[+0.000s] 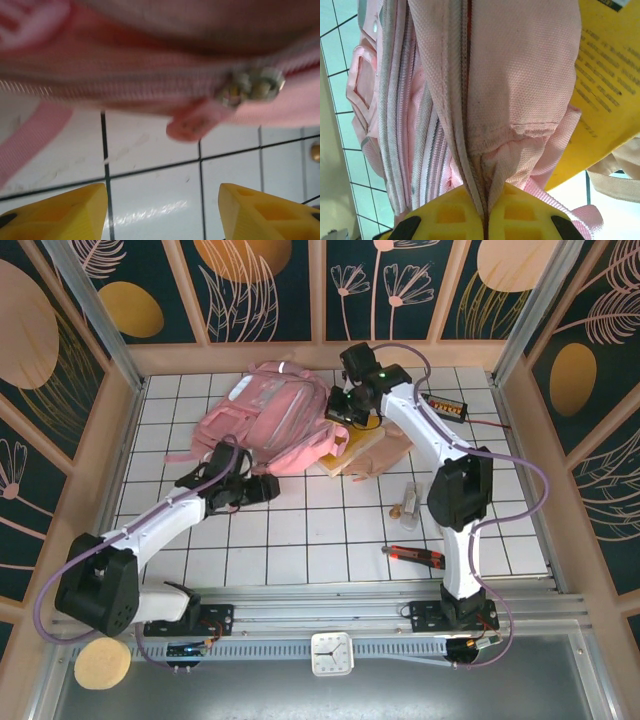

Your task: Pack books, pencil case, and school supplies into a backpack

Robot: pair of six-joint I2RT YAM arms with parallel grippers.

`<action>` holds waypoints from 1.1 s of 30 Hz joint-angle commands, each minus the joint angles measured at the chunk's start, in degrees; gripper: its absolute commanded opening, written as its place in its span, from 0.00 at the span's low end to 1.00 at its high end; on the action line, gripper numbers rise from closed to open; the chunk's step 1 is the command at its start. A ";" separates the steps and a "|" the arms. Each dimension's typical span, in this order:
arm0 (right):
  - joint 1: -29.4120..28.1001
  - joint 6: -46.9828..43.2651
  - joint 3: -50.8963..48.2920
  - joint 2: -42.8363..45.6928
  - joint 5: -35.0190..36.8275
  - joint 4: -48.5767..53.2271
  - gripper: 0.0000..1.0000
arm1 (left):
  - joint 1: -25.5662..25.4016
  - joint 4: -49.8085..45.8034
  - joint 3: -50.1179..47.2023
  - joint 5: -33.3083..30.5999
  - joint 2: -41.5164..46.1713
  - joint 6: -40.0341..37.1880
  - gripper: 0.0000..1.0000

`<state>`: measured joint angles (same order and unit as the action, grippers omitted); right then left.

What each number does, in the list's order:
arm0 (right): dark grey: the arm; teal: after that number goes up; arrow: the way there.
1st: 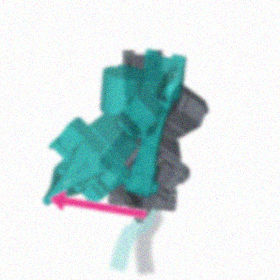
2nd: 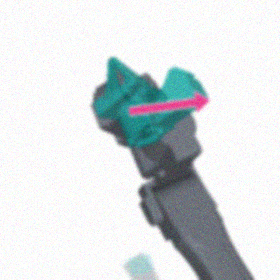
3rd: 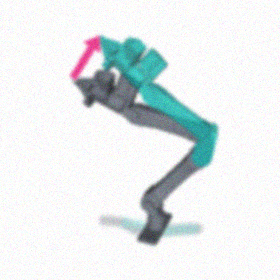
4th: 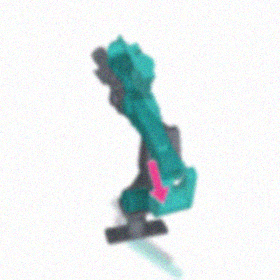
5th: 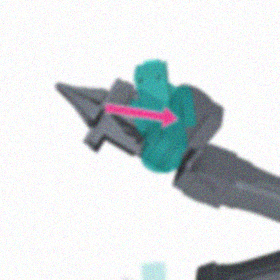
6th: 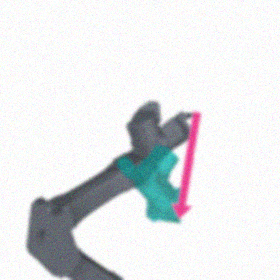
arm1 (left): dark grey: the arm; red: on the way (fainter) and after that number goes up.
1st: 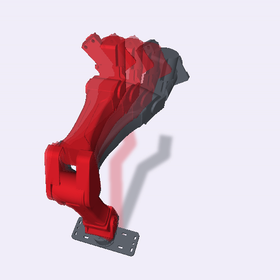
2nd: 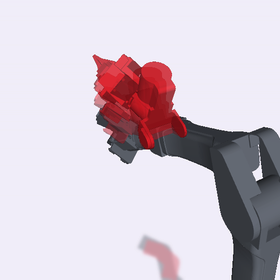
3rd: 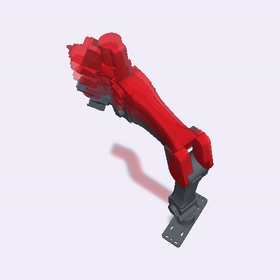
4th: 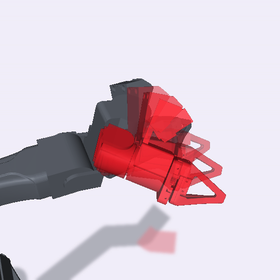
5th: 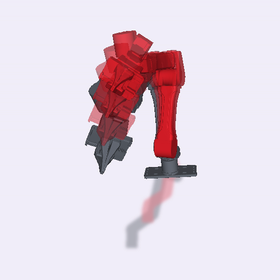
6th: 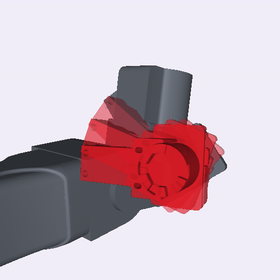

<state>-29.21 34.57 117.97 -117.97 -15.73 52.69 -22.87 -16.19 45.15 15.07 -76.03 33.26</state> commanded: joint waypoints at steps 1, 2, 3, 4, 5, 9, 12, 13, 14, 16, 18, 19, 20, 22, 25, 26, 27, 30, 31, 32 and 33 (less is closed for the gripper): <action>1.35 -1.22 7.09 -0.17 -3.01 3.41 0.00 | 2.19 7.66 3.60 9.13 -0.24 -2.97 0.59; 1.39 -1.17 8.07 -0.32 -3.46 3.99 0.00 | 2.52 7.90 4.30 10.57 -0.71 -3.44 0.58; 1.41 -1.02 9.11 -0.49 -3.81 4.39 0.00 | 2.84 8.29 4.93 11.68 -1.13 -3.77 0.58; 1.39 -0.79 9.74 -0.53 -4.10 4.61 0.00 | 3.07 8.82 5.47 13.14 -1.52 -3.89 0.58; 1.44 -0.60 10.18 -0.51 -4.45 4.62 0.00 | 3.33 9.10 5.81 13.71 -1.80 -3.98 0.58; 1.50 0.66 11.21 -0.36 -5.51 4.27 0.00 | 4.66 9.88 5.82 15.32 -2.91 -4.06 0.57; 1.52 1.45 11.86 -0.33 -6.24 4.00 0.00 | 4.99 9.94 6.19 15.95 -3.81 -4.45 0.54; 1.40 1.55 12.21 -0.36 -6.27 4.09 0.00 | 4.97 9.99 6.39 15.86 -4.08 -4.51 0.53; 1.46 1.60 12.56 -0.37 -6.25 4.30 0.00 | 5.07 10.03 6.73 15.86 -4.35 -4.59 0.51; 1.43 1.73 13.06 -0.34 -6.07 4.53 0.00 | 5.03 9.79 7.55 15.43 -4.94 -4.82 0.49; 1.43 1.90 13.16 -0.25 -6.03 4.53 0.00 | 5.14 9.21 8.25 15.12 -5.52 -5.37 0.45; 1.43 1.91 13.16 -0.15 -5.98 4.53 0.00 | 5.14 8.96 8.42 14.84 -5.73 -5.58 0.42; 1.44 1.95 13.16 -0.15 -5.82 4.62 0.00 | 5.20 8.53 8.54 14.40 -5.88 -5.89 0.38; 1.43 2.00 13.16 0.01 -5.63 4.71 0.00 | 5.21 7.65 8.81 13.53 -6.14 -6.32 0.32; 1.35 2.17 13.07 0.29 -5.37 4.53 0.00 | 5.25 5.82 9.21 11.60 -6.24 -7.28 0.25; 1.34 2.25 13.07 0.37 -5.37 4.44 0.00 | 5.27 5.11 9.38 10.91 -6.34 -7.78 0.20; 1.31 2.30 13.09 0.31 -5.34 4.36 0.00 | 5.22 4.14 9.77 9.63 -6.48 -8.07 0.12; 1.30 2.51 13.32 0.40 -5.15 4.29 0.00 | 5.24 0.48 10.29 6.54 -6.76 -9.61 0.00; 1.28 2.50 13.38 0.46 -5.06 4.27 0.00 | 5.21 -0.73 12.10 5.60 -6.76 -10.21 0.00; 1.44 2.49 13.49 0.46 -4.94 4.27 0.00 | 5.25 -2.72 12.91 3.47 -6.68 -10.83 0.00; 1.45 2.50 13.60 0.41 -4.85 4.27 0.00 | 5.26 -5.26 13.73 1.51 -6.69 -11.79 0.00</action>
<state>-28.05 36.38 128.01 -119.55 -19.07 59.61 -18.00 -15.18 55.59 23.35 -82.15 24.93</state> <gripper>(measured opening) 0.071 0.062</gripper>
